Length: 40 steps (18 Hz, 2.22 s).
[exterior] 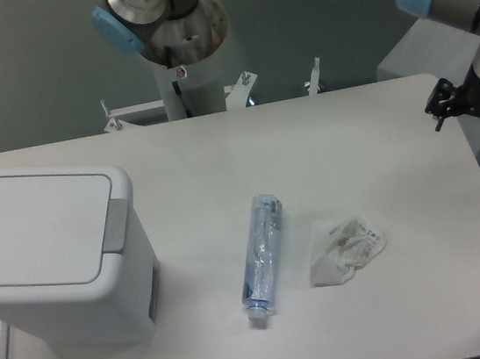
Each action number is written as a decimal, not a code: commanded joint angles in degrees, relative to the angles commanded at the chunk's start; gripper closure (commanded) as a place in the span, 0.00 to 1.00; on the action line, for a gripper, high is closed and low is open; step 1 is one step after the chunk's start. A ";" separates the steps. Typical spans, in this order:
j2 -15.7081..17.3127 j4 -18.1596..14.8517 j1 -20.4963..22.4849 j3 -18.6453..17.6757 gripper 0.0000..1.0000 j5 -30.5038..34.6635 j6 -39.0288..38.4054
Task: Open the trash can
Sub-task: 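Move the open gripper from its rest pose toward the table center, then move the gripper over the white trash can's lid edge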
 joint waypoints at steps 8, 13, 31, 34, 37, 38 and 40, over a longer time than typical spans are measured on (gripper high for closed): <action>0.53 -0.88 -1.32 -3.76 0.00 -2.28 -0.17; 1.76 -0.61 -3.16 -6.51 0.00 -3.34 -4.92; 10.37 -0.09 -15.37 -4.93 0.00 -22.23 -54.81; 11.95 0.09 -17.57 -5.19 0.00 -23.46 -62.56; 13.01 0.18 -20.20 -5.37 0.00 -25.48 -68.19; 13.01 0.18 -21.35 -5.37 0.00 -26.10 -68.99; 13.62 0.26 -23.46 -5.28 0.00 -26.45 -70.83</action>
